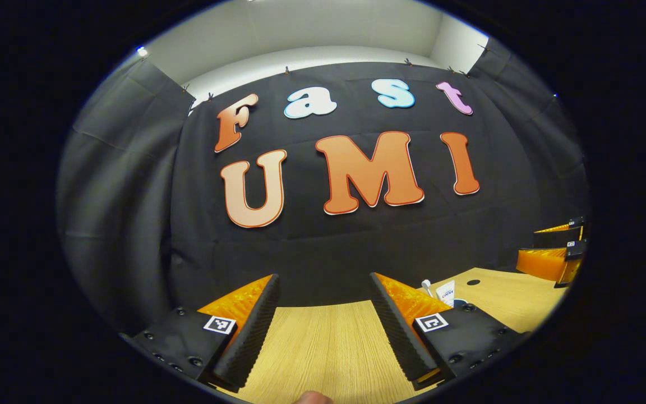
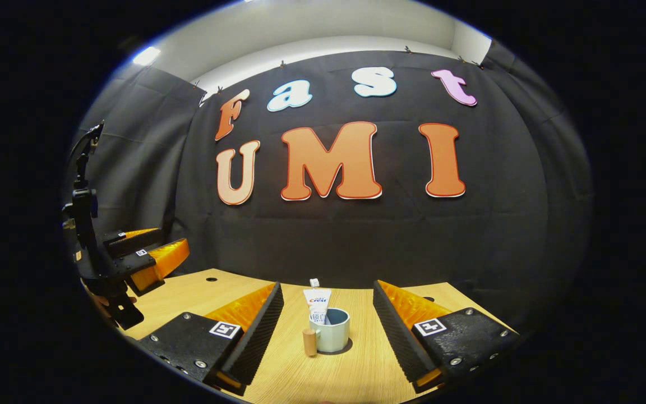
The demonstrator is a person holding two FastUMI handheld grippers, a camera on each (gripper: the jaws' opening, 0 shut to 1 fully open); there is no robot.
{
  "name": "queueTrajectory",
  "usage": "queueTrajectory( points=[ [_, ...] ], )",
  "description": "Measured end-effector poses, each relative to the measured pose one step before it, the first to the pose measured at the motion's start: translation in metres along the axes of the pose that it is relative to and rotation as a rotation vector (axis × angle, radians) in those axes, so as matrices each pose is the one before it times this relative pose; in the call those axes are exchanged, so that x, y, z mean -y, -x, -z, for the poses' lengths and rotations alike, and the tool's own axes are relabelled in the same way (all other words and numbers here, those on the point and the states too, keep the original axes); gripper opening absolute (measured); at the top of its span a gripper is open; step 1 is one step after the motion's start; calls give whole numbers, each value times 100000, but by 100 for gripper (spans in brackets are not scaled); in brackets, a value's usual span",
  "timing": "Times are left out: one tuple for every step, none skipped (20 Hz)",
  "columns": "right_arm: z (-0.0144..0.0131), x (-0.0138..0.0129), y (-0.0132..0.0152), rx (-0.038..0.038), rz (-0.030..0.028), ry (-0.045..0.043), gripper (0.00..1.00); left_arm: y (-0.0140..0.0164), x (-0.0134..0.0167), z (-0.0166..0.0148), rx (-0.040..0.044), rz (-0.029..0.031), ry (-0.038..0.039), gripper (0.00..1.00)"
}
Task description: Put the toothbrush and toothpaste on the desktop into the cup, then pick up the cup and place it on the coaster on the desktop.
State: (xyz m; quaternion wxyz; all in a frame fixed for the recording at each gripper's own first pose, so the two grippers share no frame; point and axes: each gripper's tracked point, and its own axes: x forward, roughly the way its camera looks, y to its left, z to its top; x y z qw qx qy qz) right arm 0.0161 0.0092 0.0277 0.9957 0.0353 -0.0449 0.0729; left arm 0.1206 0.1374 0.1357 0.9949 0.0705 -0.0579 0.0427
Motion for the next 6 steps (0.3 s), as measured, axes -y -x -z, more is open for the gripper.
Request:
queueTrajectory(
  points=[
    [6,-9,-50,224,-405,58,96,33,-191,62,454,-107,334,100],
    [-99,-21,26,336,-51,52,96,-27,16,-81,305,-107,197,100],
    [-53,-12,-84,247,-57,90,96,-9,-13,8,403,-35,199,98],
    [-3,25,-23,180,-27,83,96,51,193,-141,371,852,30,100],
    [-25,-19,-64,95,-223,102,96,22,-1,-134,170,-311,-232,100],
    [2,-47,3,2,-101,170,96,15,-60,-161,364,-177,-43,100]
  ],
)
